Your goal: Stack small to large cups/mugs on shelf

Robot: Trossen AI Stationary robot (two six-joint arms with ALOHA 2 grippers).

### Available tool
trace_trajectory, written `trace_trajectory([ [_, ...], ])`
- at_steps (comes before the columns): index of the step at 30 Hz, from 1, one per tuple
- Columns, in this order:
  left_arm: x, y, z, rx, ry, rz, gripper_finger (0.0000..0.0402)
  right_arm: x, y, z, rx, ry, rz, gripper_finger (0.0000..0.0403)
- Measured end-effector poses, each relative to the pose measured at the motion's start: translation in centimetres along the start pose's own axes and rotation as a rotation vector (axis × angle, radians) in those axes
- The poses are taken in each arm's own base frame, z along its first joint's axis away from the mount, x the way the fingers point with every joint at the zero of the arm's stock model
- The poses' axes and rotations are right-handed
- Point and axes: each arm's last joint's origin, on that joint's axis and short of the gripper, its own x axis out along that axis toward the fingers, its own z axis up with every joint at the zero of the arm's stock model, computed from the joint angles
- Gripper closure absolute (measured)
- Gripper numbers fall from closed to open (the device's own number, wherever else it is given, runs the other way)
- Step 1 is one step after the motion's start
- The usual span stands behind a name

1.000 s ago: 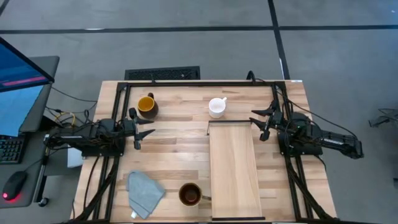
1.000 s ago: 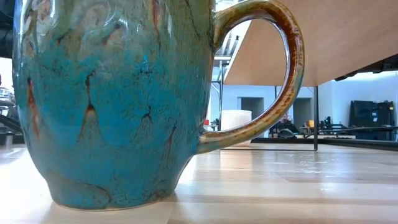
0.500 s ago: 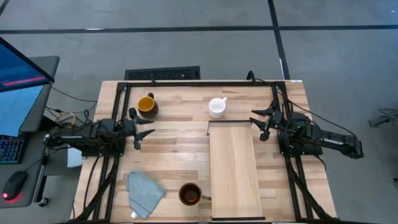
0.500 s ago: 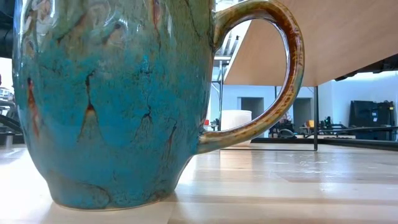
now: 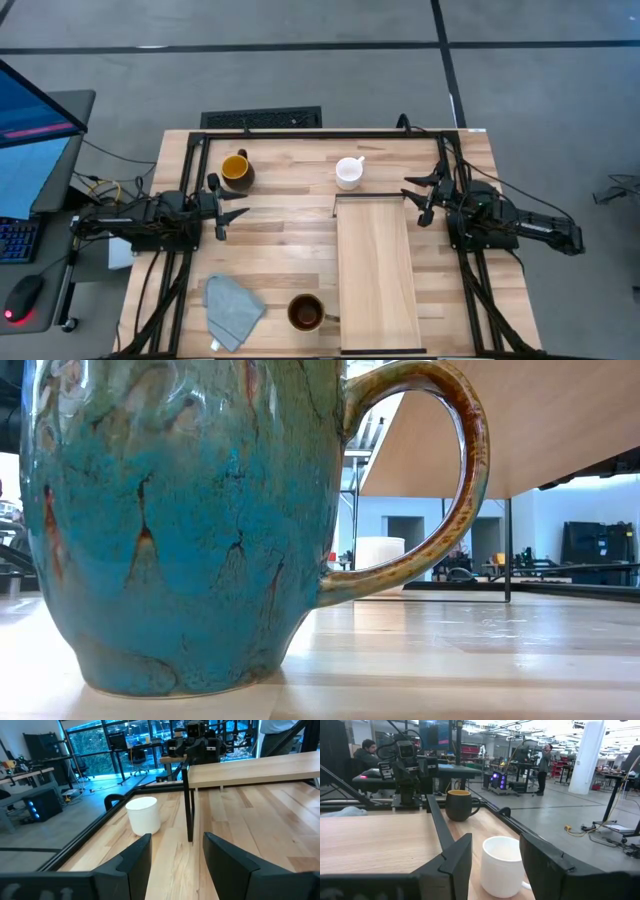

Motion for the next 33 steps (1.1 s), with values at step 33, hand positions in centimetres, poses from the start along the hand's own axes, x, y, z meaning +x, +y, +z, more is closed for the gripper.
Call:
trace_trajectory([
  [33,-0.05,-0.60,0.58,-0.008,-0.091,-0.221,0.0233,0.00,0.00,0.00,0.000,0.000,0.000,0.0214],
])
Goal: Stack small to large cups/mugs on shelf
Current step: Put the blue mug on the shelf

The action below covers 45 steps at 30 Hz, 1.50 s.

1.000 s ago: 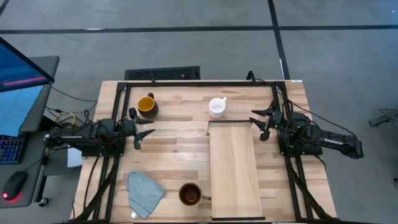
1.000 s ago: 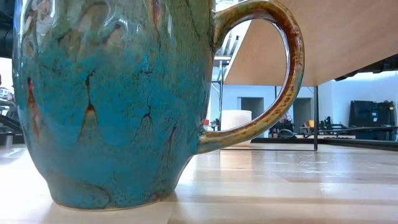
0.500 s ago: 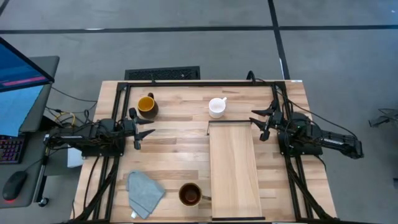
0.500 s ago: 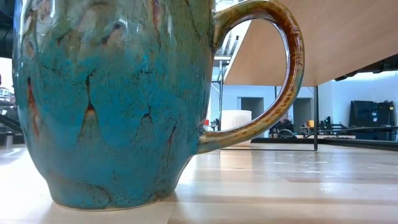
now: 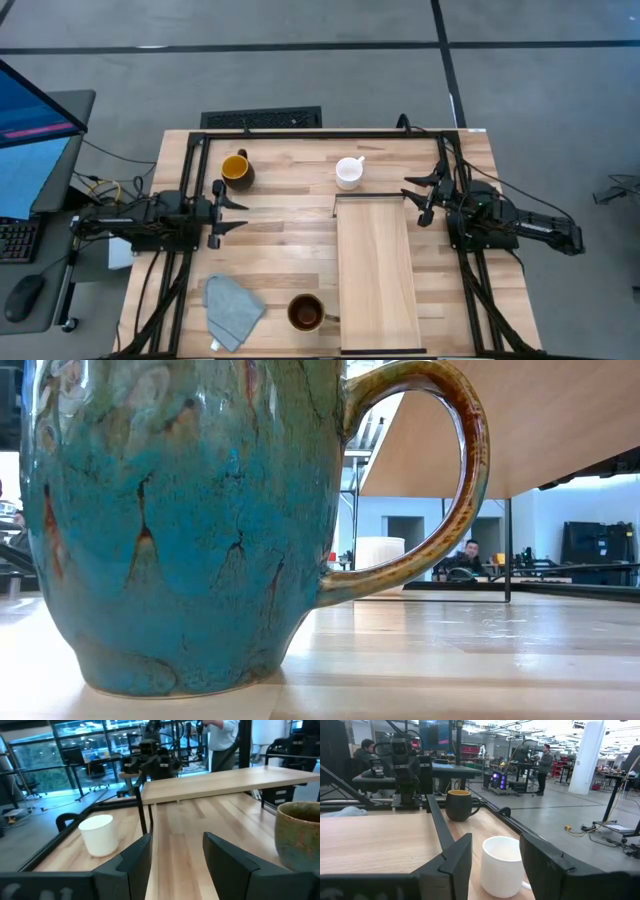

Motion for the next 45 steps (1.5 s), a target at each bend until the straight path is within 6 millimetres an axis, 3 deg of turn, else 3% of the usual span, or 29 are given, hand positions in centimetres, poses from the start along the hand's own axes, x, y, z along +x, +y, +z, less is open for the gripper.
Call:
trace_trajectory([
  [27,0.0,0.2,0.3,-0.166,0.005,0.059,0.0233,0.0,0.0,0.1,0.039,-0.010,-0.001,0.0214],
  [36,0.2,0.0,4.2,-0.103,-0.012,-0.091,0.0233,0.0,0.0,0.1,0.035,-0.014,-0.002,0.0214],
  [45,4.0,-0.8,7.4,-0.036,0.148,-0.185,0.0233,0.0,0.0,0.1,0.026,-0.014,-0.002,0.0214],
])
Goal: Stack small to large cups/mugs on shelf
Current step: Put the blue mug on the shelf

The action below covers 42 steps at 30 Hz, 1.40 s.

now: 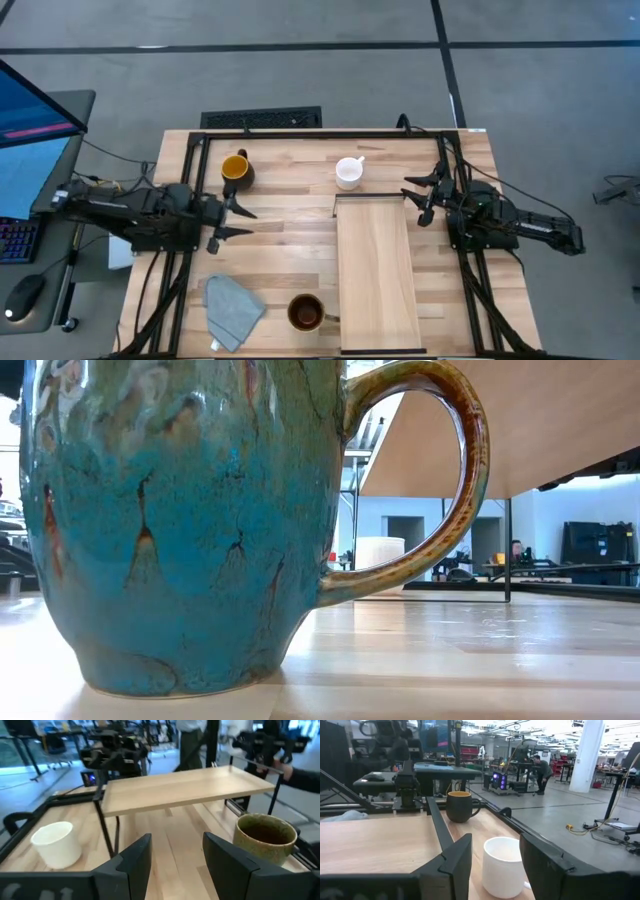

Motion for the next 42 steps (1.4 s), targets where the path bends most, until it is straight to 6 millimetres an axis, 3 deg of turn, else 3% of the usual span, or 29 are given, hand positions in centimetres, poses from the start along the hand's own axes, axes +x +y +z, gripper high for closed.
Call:
trace_trajectory([
  [15,8.6,-1.0,5.3,-0.075,0.461,-0.096,0.0233,0.0,0.0,0.0,-0.001,0.010,-0.008,0.0214],
  [23,12.0,-3.0,7.6,-0.117,0.549,-0.163,0.0233,0.0,0.0,-0.1,0.006,0.011,-0.009,0.0214],
  [33,16.1,-6.2,6.7,-0.147,0.662,-0.208,0.0233,0.0,0.0,-0.1,0.069,0.017,-0.010,0.0214],
  [42,19.3,-7.1,5.3,-0.295,0.790,-0.135,0.0233,0.1,0.0,-0.2,0.143,0.029,-0.007,0.0214],
])
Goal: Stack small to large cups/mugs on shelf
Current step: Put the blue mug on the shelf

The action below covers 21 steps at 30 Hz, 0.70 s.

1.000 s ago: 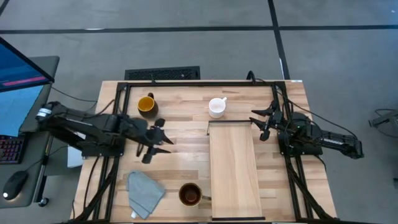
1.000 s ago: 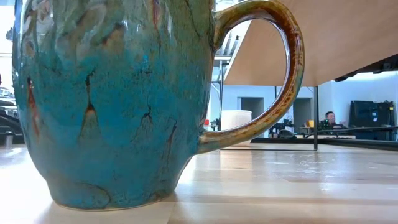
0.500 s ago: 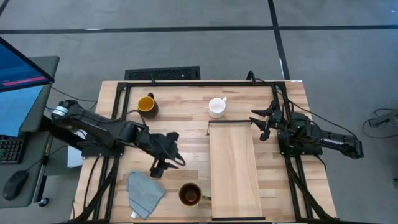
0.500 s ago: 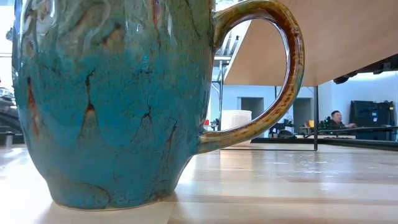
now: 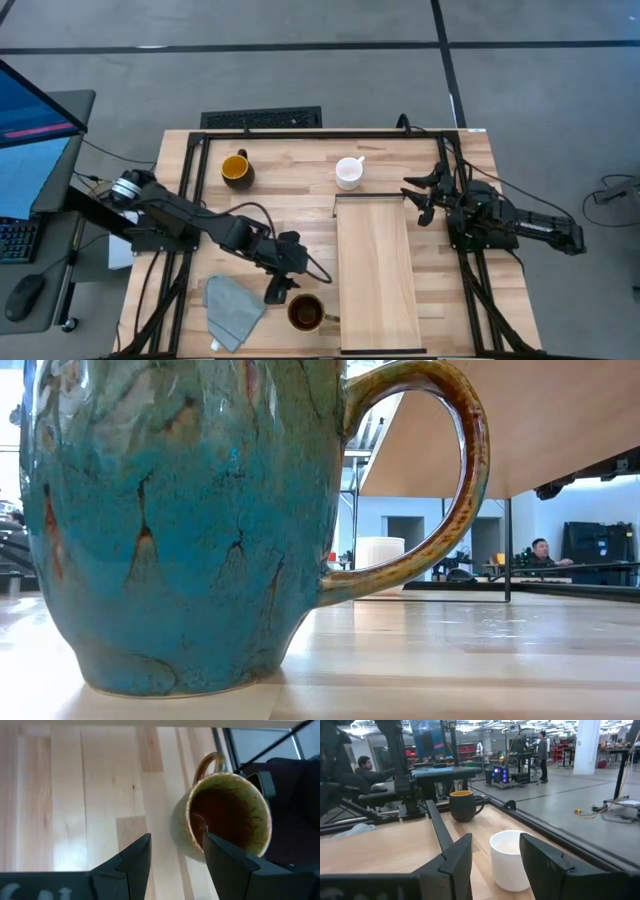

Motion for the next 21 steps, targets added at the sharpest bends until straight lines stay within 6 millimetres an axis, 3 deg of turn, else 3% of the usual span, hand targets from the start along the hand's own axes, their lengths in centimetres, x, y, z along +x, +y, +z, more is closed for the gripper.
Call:
trace_trajectory([
  [12,0.5,-1.2,0.7,-0.119,-0.015,-0.049,0.0233,0.1,0.0,0.0,0.005,0.009,0.005,0.0214],
  [21,1.9,-2.7,-0.1,-0.081,-0.014,0.001,0.0233,0.1,0.0,-0.1,-0.003,0.012,0.006,0.0214],
])
